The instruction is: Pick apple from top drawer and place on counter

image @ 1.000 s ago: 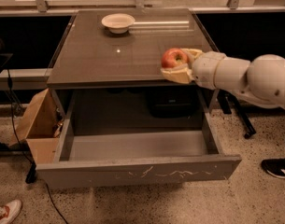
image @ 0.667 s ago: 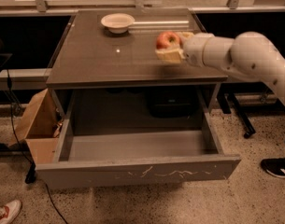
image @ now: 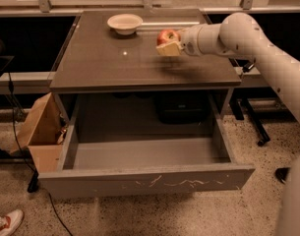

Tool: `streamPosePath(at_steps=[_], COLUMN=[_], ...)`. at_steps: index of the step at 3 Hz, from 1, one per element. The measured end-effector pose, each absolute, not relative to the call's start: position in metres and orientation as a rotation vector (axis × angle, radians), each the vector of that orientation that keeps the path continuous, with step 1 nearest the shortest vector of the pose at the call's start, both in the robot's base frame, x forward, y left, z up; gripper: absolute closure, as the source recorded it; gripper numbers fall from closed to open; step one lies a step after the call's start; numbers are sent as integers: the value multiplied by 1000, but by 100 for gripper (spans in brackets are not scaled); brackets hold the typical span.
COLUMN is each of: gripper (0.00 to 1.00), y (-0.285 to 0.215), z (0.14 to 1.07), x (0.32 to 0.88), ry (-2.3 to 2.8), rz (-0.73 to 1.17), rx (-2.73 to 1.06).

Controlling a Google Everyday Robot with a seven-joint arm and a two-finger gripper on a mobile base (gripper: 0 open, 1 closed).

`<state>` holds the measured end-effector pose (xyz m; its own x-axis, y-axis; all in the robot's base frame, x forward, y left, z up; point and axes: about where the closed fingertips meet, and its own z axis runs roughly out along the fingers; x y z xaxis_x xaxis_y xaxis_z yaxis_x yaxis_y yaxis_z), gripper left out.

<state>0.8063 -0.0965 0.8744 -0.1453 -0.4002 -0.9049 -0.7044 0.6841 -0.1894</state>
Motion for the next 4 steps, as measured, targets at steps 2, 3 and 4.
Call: streamPosePath(at_steps=[2,3,4], gripper=[81,51,26], y=[-107,-111,-115], z=[834,833,830], x=[830,832,833], ry=[1981,2004,2016], rz=[367,380,402], rx=[-890,-880,-860])
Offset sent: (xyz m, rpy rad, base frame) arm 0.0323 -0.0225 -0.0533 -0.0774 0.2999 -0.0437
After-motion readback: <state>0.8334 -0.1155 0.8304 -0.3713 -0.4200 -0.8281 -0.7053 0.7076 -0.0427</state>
